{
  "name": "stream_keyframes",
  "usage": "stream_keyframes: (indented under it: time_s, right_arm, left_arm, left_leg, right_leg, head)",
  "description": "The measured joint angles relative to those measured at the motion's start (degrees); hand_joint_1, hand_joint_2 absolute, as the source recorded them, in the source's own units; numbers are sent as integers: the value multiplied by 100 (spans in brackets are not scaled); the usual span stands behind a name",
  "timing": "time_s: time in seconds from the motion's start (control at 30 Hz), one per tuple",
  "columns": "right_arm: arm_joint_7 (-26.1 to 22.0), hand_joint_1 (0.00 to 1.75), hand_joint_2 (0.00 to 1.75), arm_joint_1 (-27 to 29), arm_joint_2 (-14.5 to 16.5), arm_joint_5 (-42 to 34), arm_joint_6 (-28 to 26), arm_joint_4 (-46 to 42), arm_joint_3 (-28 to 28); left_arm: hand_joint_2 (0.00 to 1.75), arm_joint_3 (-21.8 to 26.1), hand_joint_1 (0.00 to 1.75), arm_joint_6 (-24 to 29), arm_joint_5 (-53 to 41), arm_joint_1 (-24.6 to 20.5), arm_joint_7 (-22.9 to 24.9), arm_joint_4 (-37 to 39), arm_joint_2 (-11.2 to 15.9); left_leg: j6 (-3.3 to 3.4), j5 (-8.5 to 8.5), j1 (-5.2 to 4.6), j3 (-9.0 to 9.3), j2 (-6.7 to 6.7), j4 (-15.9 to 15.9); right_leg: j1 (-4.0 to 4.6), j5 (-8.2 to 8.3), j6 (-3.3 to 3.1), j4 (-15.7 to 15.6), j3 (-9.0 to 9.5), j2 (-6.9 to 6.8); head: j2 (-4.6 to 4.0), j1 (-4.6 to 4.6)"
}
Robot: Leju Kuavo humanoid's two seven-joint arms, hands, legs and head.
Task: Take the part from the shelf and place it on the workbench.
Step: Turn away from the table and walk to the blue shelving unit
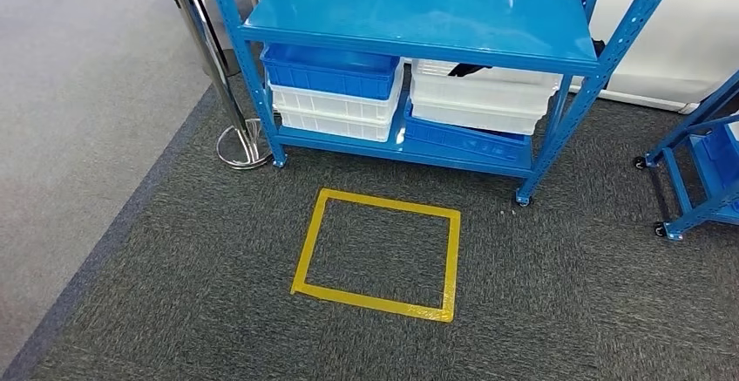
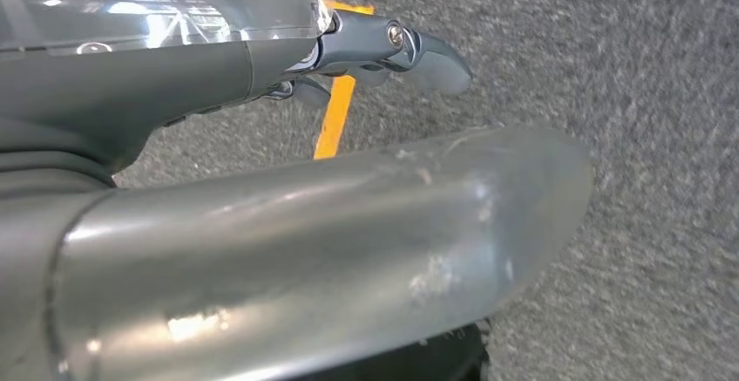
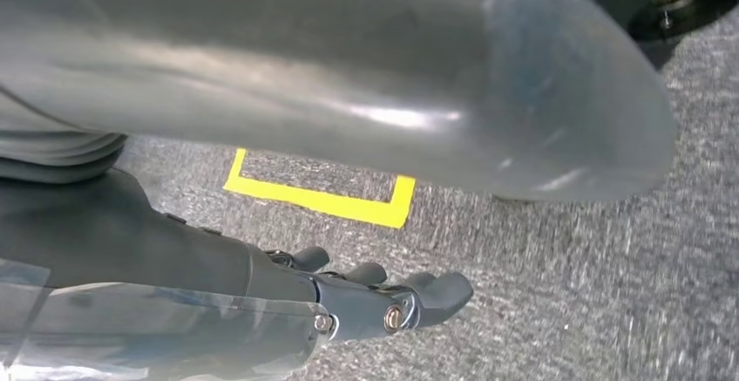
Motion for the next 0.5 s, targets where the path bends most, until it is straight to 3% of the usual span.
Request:
stream_keyframes:
  time_s: [0.07,0.13,0.2,0.23,0.27,0.3,0.37,0.4,0.43,0.5]
  right_arm:
    - [1,0,0,2,1,0,0,0,-4]
    - [2,0,0,7,1,-2,0,0,-7]
    - [2,0,87,11,1,-5,4,0,-12]
    - [1,0,131,13,1,-6,16,0,-14]
    - [-3,0,175,17,2,-6,34,0,-15]
    - [-9,0,175,21,2,-5,58,0,-15]
    - [-32,0,175,33,3,-4,96,1,-15]
    - [-44,0,175,35,3,-4,105,1,-16]
    - [-55,0,175,34,4,-4,111,2,-16]
    - [-64,0,175,29,5,-4,122,2,-17]
  left_arm:
    - [0,3,0,2,1,-2,0,0,-6]
    - [0,5,0,4,1,0,0,0,-16]
    - [0,10,0,5,3,9,1,0,-24]
    - [0,13,0,5,5,15,2,0,-25]
    - [0,15,0,5,5,23,3,0,-25]
    - [0,16,0,5,5,29,5,0,-25]
    - [0,18,0,3,5,37,7,0,-25]
    - [0,19,0,2,5,37,7,0,-25]
    - [0,20,0,1,5,33,7,0,-26]
    - [0,21,0,1,5,30,6,0,-29]
  left_leg:
    - [-58,-65,20,13,13,56]
    - [-106,-268,33,-174,31,485]
    - [-131,-550,39,-623,38,1271]
    - [-133,-613,40,-835,38,1589]
    - [-125,-567,39,-962,38,1721]
    - [-103,-405,34,-983,38,1631]
    - [-10,106,3,-769,42,938]
    - [45,274,-22,-636,49,588]
    - [92,354,-46,-534,55,340]
    - [154,309,-73,-458,58,158]
  right_leg:
    - [-4,-31,-85,-24,41,-7]
    - [-16,-68,-163,-46,104,-26]
    - [2,-126,-206,-47,162,-39]
    - [13,-160,-214,-47,199,-38]
    - [24,-197,-214,-47,244,-35]
    - [34,-237,-212,-47,301,-32]
    - [46,-327,-195,-52,432,-30]
    - [57,-370,-173,-55,481,-28]
    - [61,-403,-144,-67,511,-27]
    - [69,-388,-70,-69,552,-29]
  head:
    - [1,-11]
    - [1,-35]
    - [0,-51]
    - [0,-50]
    - [0,-51]
    - [0,-52]
    - [0,-50]
    - [0,-44]
    - [0,-42]
    - [0,-36]
